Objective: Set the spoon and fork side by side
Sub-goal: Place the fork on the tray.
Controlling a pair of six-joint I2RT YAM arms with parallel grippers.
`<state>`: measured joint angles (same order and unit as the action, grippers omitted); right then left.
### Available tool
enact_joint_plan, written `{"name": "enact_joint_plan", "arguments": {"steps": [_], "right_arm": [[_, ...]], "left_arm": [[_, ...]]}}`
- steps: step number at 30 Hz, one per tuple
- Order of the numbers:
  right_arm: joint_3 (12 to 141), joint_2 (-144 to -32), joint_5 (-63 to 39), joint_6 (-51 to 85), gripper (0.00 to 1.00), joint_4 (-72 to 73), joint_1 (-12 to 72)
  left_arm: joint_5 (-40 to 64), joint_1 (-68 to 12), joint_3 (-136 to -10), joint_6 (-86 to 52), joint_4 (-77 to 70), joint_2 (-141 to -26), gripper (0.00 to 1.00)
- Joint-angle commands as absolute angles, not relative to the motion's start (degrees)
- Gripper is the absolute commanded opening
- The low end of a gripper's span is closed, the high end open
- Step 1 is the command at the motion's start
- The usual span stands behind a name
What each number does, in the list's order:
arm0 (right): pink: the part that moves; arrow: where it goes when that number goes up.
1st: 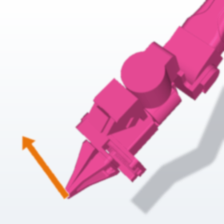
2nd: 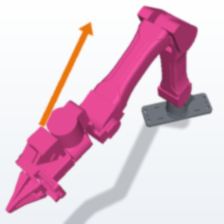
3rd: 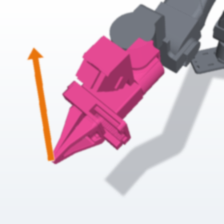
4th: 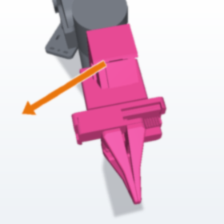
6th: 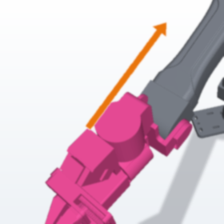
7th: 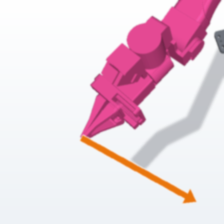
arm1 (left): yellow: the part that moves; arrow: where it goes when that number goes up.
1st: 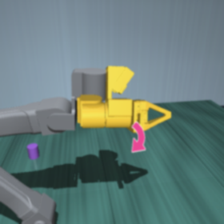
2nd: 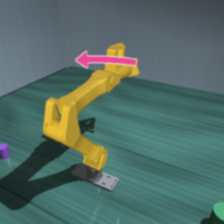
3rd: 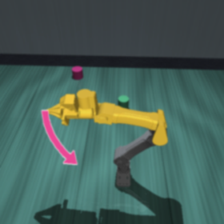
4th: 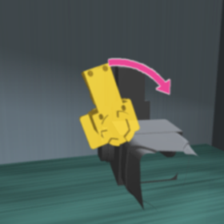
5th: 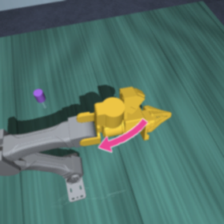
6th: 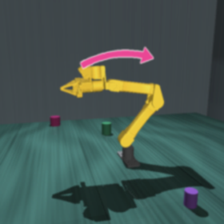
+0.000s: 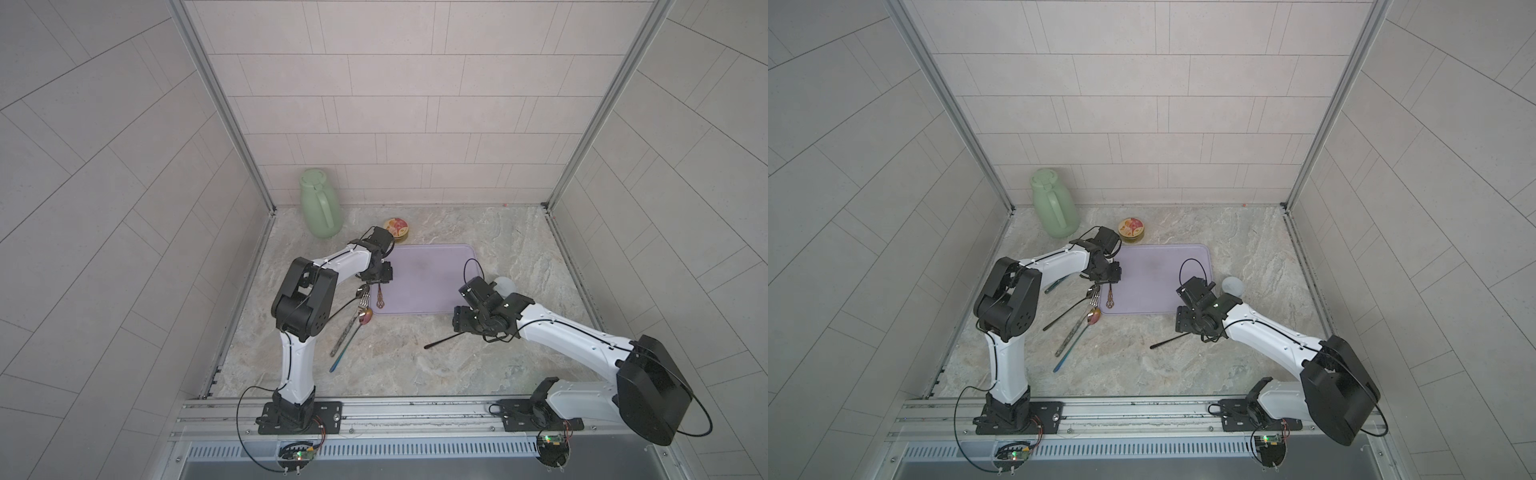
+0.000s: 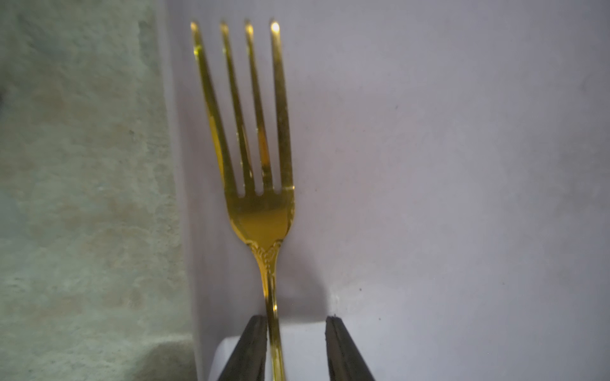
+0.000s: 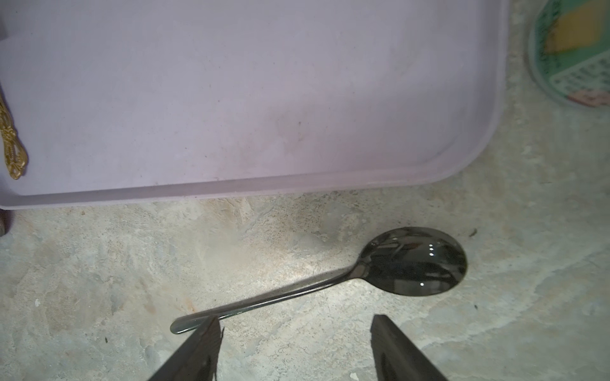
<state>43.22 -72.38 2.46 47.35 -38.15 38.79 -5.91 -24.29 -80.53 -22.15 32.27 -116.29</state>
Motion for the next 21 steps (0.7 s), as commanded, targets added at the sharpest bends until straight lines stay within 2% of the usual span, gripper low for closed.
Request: {"name": "enact_joint_plan", "arguments": {"steps": [1,16,21], "right_arm": [[42.3,-70.3,3.5,48.4,0.75,-39.9,39.3],[39.8,-74.4,2.0,53.2,0.74,-37.3,42.8],[41.1,-77.4,2.6,54.4,0.81,-37.4,43.2]], "left_arm": [[-5.9,-24.7,-81.3,-22.2,33.5,-118.6,0.33],[-3.2,-25.3,-83.3,-21.4,32.7,-118.7,0.33],[-3.4,-26.0,-80.6,-21.2,33.7,-113.0,0.33]]}}
